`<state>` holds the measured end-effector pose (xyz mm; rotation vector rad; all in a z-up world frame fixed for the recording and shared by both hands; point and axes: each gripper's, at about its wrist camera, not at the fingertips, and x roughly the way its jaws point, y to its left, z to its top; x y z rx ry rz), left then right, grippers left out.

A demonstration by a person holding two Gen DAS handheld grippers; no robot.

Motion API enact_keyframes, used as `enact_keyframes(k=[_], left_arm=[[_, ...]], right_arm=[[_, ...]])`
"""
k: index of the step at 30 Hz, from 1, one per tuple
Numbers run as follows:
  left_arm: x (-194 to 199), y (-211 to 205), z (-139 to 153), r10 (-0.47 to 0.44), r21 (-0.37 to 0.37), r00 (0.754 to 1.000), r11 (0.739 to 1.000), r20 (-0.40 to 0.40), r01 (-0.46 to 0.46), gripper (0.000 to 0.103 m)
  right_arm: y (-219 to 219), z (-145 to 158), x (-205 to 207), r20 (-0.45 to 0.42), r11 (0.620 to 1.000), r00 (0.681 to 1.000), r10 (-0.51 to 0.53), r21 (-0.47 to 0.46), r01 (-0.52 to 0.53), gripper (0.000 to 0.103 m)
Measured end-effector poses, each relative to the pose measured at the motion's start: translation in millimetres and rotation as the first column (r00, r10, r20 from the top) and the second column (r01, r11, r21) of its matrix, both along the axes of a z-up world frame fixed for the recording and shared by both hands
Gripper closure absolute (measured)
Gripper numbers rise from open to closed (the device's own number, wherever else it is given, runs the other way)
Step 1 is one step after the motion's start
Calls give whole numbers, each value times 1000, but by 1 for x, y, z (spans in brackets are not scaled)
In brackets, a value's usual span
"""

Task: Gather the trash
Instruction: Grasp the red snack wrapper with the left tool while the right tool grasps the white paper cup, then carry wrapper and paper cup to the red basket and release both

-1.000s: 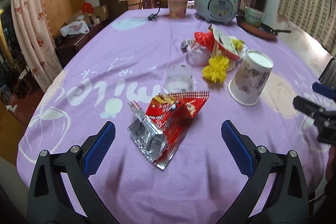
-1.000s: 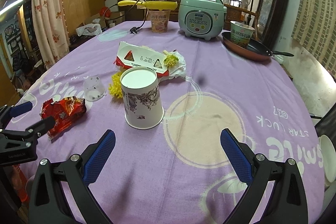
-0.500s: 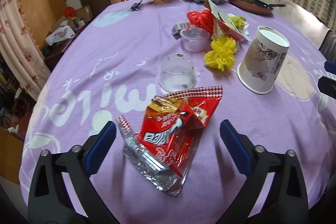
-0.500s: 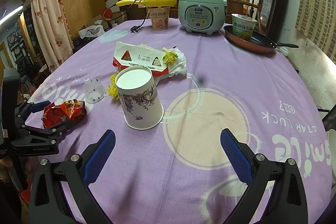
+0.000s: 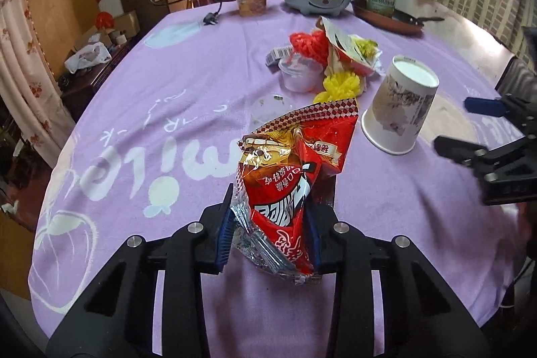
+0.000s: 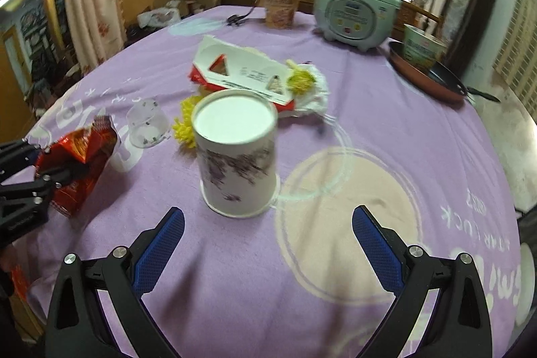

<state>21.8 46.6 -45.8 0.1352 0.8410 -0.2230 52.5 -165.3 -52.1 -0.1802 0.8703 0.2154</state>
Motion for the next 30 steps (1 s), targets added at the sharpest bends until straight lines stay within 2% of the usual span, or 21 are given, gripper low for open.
enact_keyframes(k=[3,7,10,12,13,16,21,30], left_arm=[[-5,7,5,8,-34,1000,999,2,-8,67],[-14,14,8,21,-65,1000,998,-2,-21,66],[-15,15,5,23,-81,1000,996,-15,-25,66],[-13,14,2,26,-87,999,996,-32,-29,66],[-12,13,1,25,-90,999,996,-36,-28,66],[-13,11,1,21,-100,998,995,-51,-26,66],[-24,14,8,29,-114,999,993,-34,-33,66],[-73,53,31,126,-131,992,984,32,-121,66]], right_arm=[[12,-2,15,-6,999,1000,12,-35,-13,5],[21,-7,35,-48,1000,999,26,-10,-27,5],[23,-11,45,-63,1000,998,-2,-18,1,6],[19,-11,47,-67,1000,998,-21,0,21,23],[17,-11,47,-76,1000,997,-18,17,20,40],[11,-9,46,-93,998,996,-18,60,24,42],[4,8,27,-53,996,998,-17,90,22,42],[19,44,-29,26,983,998,51,177,-55,42]])
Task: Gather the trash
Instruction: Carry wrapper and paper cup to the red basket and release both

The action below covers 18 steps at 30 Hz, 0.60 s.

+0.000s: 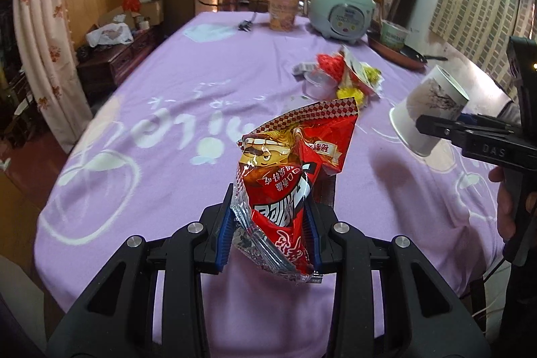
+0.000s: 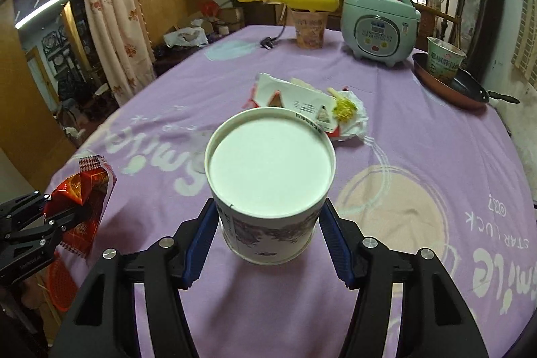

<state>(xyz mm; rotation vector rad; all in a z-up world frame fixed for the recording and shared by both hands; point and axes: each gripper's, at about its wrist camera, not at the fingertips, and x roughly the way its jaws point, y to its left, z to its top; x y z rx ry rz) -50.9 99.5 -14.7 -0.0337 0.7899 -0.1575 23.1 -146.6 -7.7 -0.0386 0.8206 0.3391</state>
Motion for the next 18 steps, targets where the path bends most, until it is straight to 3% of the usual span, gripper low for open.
enact_keyframes(k=[5,10,14,18], left_arm=[[-36,38,9,106,-8,994,994,35,-106,66],[-85,92,6,246,-43,968,969,50,-244,66],[-127,139,-6,377,-57,926,925,22,-375,66],[-172,188,-23,514,-54,858,856,-15,-514,66]], right_arm=[[35,16,-28,13,994,996,91,51,-92,42],[97,36,-64,46,966,969,244,77,-247,42],[160,43,-95,37,893,904,425,148,-426,42],[224,41,-124,17,815,829,559,169,-554,42]])
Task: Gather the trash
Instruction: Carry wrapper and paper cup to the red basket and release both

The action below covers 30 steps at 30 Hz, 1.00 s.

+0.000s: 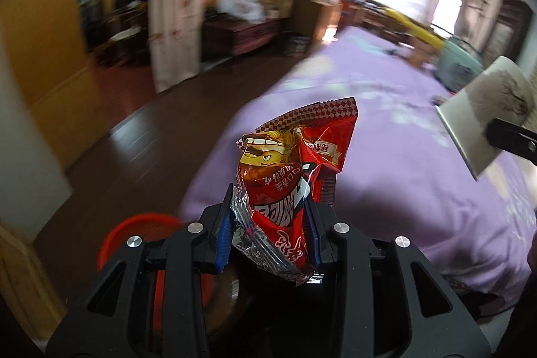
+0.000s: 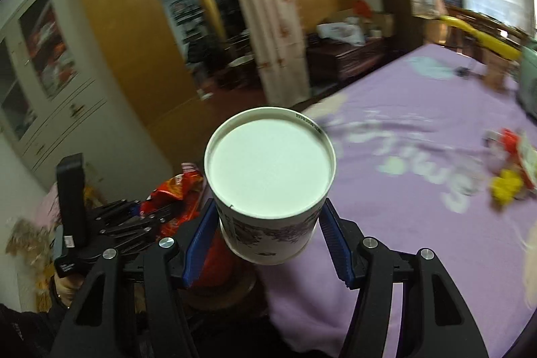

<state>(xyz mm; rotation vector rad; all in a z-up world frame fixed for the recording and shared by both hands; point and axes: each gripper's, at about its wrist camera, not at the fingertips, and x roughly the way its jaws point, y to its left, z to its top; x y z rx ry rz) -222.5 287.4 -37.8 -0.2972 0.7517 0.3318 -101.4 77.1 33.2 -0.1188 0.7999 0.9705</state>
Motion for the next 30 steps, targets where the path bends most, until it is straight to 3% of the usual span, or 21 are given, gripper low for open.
enact_keyframes(k=[4,8,16,18,20,24,27,30], left_arm=[[-34,44,-23,146,-35,988,988,-46,-147,66],[-59,85,-69,251,-82,956,960,-153,-266,66],[-70,135,-149,308,-154,889,914,-338,-375,66],[-72,145,-163,314,-158,873,906,-373,-394,66],[-72,153,-173,310,-194,865,892,-395,-408,66],[-69,166,-176,329,-178,846,884,-421,-432,62],[-69,169,-175,334,-184,838,877,-432,-444,46],[-71,171,-172,350,-152,834,881,-427,-447,38]], right_arm=[[62,-15,-27,-40,990,990,134,-27,-136,42],[126,-55,-50,-118,963,966,230,-114,-243,42],[235,-138,-86,-212,878,920,330,-288,-381,42],[261,-166,-78,-238,856,911,338,-325,-402,42],[278,-187,-83,-275,831,898,344,-357,-428,42],[299,-214,-91,-311,801,883,350,-390,-455,40],[304,-223,-87,-336,796,878,340,-395,-459,39],[296,-232,-83,-347,796,877,332,-395,-458,35]])
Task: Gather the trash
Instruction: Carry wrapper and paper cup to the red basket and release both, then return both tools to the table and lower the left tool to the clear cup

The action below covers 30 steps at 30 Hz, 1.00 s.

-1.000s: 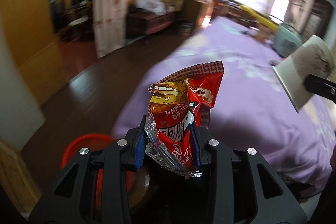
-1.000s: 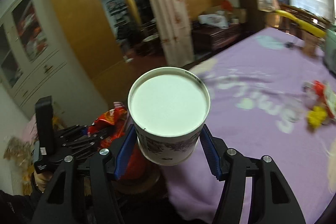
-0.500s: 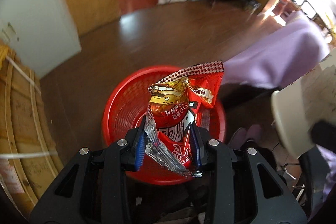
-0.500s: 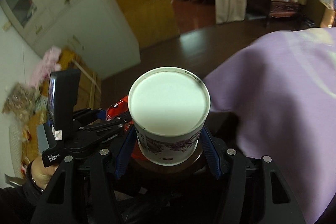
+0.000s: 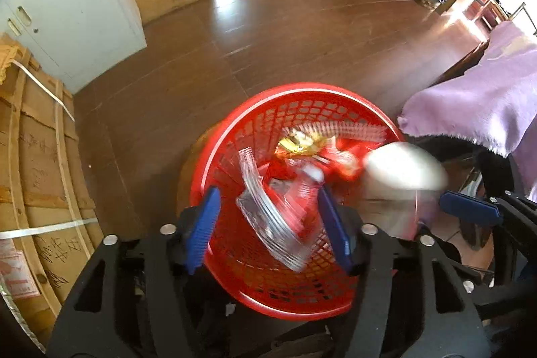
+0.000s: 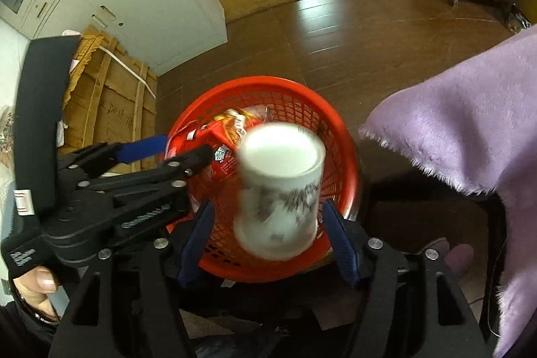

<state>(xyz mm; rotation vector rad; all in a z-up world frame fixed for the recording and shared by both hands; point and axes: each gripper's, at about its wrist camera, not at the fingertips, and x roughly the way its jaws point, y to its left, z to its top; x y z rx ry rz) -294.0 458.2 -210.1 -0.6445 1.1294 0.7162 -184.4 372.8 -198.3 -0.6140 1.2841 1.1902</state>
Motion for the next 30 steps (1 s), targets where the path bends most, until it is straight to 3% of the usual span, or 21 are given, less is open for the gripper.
enact_keyframes(k=[2,7,12,16,20,23,26,29,30], left_arm=[[0,0,3,-4,10,1000,1000,2,4,32],[3,-4,11,-15,23,1000,1000,-3,15,30],[20,-26,39,-87,77,996,993,31,84,30],[46,-62,80,-200,156,976,970,83,186,30],[82,-115,126,-366,252,917,913,155,322,22],[121,-169,159,-506,317,837,844,207,432,18],[154,-213,177,-602,348,765,785,231,512,17],[194,-268,190,-698,400,666,708,264,583,15],[202,-279,192,-716,416,646,690,266,593,14]], right_arm=[[-6,-2,2,-16,1000,1000,-6,-2,6,35],[-29,10,11,-33,999,999,-18,45,20,35],[-81,65,29,5,981,997,-74,181,72,30],[-148,113,52,52,934,976,-212,304,187,22],[-238,153,89,79,843,907,-413,409,349,16],[-307,171,111,108,768,823,-557,444,462,13],[-380,180,132,128,680,716,-686,460,570,13],[-449,180,144,129,585,604,-787,471,661,8],[-469,180,147,137,558,567,-812,468,685,7]])
